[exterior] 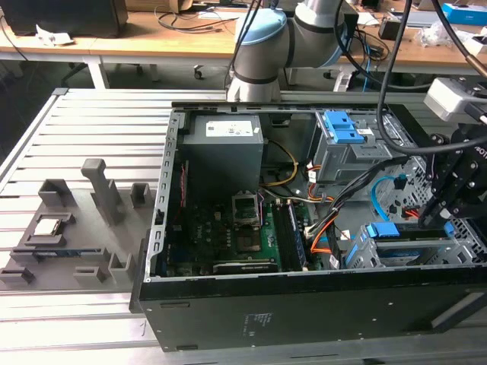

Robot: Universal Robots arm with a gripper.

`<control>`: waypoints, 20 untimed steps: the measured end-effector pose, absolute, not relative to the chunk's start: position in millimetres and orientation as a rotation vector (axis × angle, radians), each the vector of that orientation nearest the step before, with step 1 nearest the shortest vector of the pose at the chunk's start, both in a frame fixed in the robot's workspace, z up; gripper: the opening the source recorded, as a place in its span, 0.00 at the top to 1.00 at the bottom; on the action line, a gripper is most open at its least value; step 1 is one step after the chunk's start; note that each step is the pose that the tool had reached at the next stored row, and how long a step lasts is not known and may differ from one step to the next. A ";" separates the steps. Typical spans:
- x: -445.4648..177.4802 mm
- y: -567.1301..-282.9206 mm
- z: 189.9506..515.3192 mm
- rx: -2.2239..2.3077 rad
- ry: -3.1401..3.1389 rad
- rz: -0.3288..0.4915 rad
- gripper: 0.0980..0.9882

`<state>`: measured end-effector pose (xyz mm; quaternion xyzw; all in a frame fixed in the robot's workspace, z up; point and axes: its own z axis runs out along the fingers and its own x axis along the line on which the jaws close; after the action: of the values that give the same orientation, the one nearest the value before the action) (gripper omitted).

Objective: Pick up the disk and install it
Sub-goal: 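Insert the first disk wire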

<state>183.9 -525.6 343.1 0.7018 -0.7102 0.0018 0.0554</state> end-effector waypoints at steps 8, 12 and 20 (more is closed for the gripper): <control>185.0 -524.6 340.2 2.130 -2.156 0.006 0.90; 185.0 -521.5 340.2 2.131 -2.155 0.006 0.90; 185.8 -520.9 338.3 2.131 -2.154 0.006 0.90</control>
<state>185.8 -520.9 338.3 0.7022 -0.7098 0.0020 0.0555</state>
